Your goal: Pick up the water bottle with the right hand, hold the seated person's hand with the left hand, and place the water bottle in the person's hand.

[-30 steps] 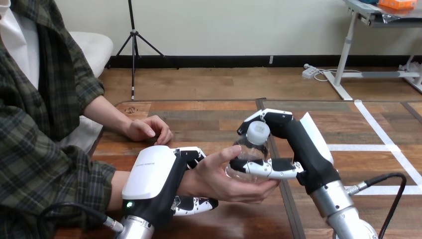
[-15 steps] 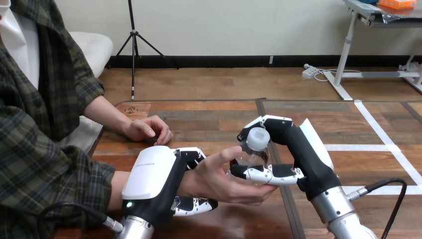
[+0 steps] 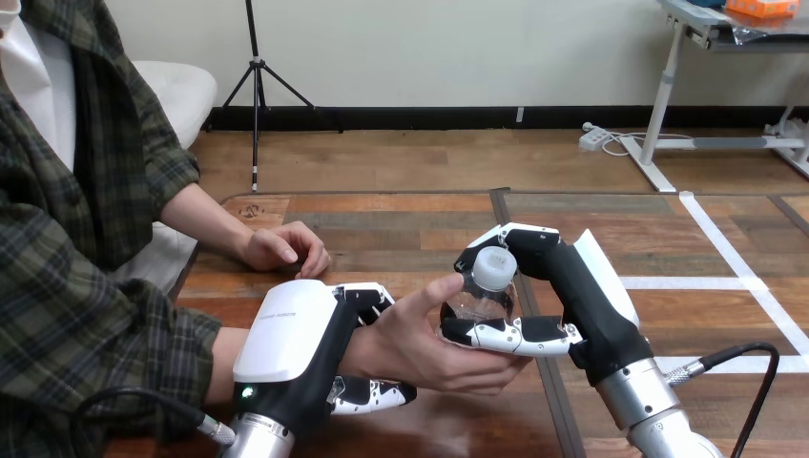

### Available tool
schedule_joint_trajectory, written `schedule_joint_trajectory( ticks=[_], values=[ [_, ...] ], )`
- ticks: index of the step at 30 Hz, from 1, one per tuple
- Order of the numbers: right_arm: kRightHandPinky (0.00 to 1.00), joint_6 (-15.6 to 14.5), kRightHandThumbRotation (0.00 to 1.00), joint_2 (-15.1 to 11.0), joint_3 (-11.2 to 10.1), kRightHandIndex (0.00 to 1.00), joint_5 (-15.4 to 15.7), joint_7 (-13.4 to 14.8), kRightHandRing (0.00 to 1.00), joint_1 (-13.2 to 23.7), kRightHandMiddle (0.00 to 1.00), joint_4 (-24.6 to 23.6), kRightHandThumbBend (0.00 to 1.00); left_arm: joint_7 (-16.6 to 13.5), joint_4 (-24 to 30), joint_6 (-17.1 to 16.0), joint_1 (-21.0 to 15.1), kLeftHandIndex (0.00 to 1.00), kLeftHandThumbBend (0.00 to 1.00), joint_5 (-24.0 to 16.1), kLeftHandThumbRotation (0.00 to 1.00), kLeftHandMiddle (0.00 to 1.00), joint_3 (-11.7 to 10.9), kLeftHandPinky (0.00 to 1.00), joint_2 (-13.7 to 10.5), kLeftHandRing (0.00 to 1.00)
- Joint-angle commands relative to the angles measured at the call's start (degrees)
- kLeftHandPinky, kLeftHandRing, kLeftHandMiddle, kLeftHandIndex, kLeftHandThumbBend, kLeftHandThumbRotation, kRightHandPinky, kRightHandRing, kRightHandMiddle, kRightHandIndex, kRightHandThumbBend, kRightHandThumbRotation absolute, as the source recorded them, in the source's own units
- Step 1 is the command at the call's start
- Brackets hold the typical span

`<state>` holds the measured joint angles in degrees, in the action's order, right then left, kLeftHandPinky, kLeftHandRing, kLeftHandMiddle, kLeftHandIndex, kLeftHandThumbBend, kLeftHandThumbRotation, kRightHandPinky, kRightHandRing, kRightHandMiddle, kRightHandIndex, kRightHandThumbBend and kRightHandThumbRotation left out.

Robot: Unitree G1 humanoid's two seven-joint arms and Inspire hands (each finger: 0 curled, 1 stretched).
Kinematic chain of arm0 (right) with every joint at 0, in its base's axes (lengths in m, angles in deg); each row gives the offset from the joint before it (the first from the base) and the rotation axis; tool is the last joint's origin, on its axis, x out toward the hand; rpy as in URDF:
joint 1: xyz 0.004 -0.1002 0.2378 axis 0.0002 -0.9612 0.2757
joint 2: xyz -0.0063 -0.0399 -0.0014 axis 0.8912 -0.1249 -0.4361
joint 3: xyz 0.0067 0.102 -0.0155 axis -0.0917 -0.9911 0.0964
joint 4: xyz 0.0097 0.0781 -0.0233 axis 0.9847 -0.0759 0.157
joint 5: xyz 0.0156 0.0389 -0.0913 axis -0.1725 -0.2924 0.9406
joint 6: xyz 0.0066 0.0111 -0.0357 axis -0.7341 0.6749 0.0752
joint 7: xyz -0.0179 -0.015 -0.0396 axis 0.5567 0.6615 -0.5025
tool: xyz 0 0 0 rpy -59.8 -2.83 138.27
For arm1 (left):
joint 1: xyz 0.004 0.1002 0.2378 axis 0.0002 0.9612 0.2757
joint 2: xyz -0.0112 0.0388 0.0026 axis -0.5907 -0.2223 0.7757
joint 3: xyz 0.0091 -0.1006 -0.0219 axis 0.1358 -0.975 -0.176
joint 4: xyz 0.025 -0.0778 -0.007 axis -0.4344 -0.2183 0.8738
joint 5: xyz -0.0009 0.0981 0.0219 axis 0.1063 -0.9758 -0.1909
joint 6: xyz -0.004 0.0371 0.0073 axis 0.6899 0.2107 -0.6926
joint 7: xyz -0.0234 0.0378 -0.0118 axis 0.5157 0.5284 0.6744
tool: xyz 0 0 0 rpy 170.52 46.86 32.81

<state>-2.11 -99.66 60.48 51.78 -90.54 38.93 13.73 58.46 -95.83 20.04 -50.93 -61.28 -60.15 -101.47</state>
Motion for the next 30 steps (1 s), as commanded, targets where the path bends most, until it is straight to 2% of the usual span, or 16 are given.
schedule_joint_trajectory(
  ticks=[1,30],
  values=[
    [0.41,1.2,0.0,-0.24,-1.61,0.5,-1.85,0.06,0.43,2.59,0.48,-3.69,0.69,-0.03,1.48,-0.84,-2.44,0.46,0.82,0.29,0.0,0.46,0.12,0.4,0.87,0.43],
    [0.42,0.98,0.0,-0.27,-1.76,0.5,-2.43,-1.06,0.44,1.71,0.48,-4.94,0.7,-0.39,1.42,-0.68,-2.3,0.46,0.82,-0.02,0.0,0.45,0.21,0.4,1.06,0.42]
  ],
)
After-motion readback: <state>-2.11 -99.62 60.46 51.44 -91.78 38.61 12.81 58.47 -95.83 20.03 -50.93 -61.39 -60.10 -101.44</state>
